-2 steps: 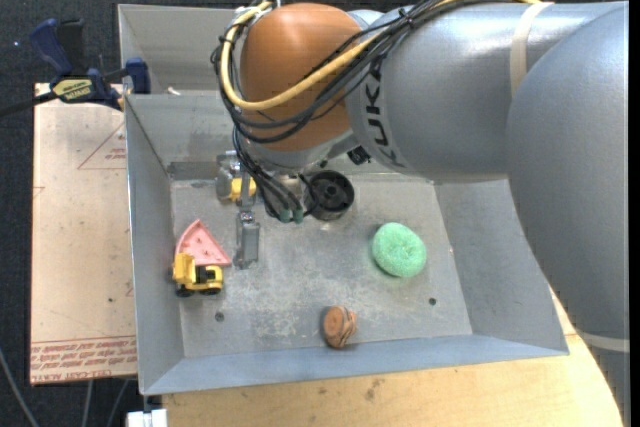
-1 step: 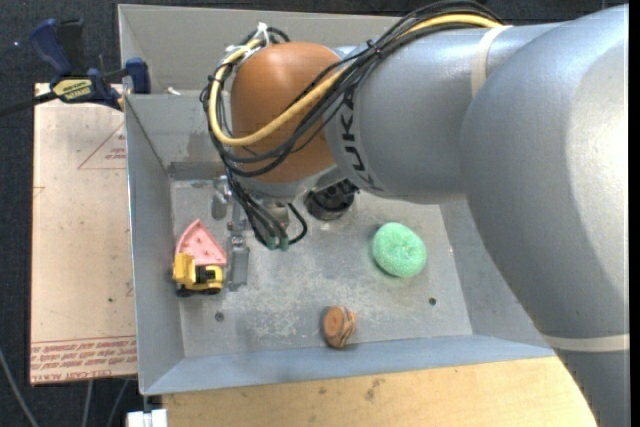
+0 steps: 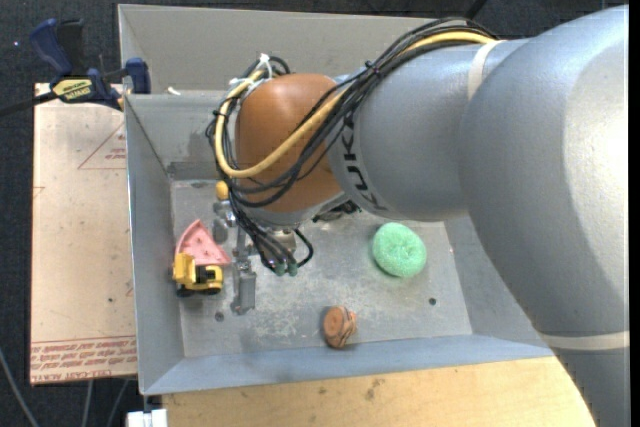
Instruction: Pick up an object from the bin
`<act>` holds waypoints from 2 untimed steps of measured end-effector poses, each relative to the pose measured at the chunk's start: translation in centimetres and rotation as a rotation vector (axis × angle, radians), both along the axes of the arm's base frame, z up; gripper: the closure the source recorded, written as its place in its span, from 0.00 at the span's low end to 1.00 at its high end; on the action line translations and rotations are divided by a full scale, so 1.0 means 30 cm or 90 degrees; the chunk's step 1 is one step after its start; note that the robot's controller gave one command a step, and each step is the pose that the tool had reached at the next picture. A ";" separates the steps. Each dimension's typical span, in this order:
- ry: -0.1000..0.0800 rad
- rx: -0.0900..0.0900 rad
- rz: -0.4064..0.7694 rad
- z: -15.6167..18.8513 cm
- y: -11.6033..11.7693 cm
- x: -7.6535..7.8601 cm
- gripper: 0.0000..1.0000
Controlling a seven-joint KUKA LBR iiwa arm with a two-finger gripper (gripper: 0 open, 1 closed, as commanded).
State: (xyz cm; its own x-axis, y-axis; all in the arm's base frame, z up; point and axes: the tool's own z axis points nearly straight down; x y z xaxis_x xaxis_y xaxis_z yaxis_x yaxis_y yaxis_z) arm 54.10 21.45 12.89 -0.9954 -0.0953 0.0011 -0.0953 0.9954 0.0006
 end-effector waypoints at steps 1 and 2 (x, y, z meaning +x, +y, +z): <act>-0.001 0.000 0.002 -0.083 0.056 -0.002 0.00; -0.005 0.002 0.006 -0.180 0.113 0.070 1.00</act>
Offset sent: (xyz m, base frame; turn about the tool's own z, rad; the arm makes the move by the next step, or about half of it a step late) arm 0.0187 0.0334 -0.0564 -0.0111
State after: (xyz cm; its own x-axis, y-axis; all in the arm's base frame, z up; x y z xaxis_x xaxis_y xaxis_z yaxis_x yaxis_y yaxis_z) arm 56.21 24.84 7.48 -0.9945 -0.1041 -0.0078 -0.1041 0.9946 0.0029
